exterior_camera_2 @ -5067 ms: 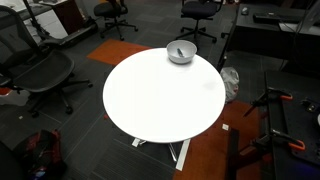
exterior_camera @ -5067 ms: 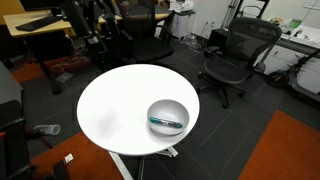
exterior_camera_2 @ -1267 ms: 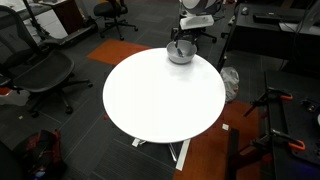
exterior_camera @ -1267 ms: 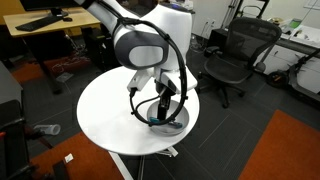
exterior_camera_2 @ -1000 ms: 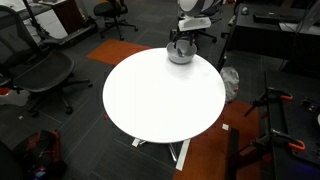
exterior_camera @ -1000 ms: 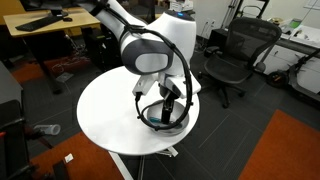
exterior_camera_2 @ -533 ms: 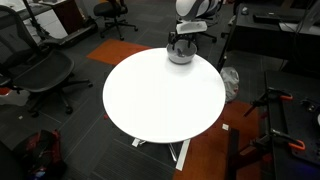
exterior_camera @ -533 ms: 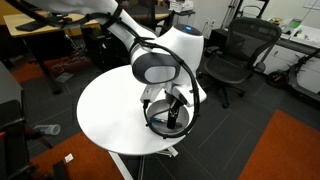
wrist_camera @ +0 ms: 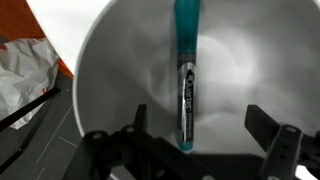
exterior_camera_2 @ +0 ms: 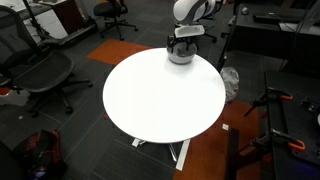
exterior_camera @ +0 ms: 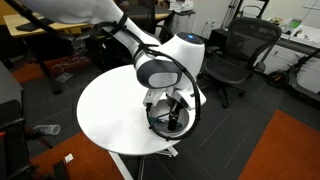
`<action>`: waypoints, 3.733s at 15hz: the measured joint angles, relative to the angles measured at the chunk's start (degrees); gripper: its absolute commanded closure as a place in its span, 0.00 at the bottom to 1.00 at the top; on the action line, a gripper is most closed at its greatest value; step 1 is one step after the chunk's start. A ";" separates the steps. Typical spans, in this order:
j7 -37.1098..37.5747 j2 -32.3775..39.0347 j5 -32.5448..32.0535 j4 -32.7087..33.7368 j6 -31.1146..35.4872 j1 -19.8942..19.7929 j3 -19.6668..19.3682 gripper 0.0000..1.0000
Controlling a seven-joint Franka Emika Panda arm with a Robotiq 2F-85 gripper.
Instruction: Place the marker on the table
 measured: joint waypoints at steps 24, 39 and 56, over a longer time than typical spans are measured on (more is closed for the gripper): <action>-0.02 -3.61 0.05 -1.95 -1.73 1.16 0.06 0.95; 0.16 -23.04 -11.94 -21.21 -1.65 12.14 -2.71 0.95; -9.22 -28.88 -15.45 -32.78 4.74 15.84 6.78 0.95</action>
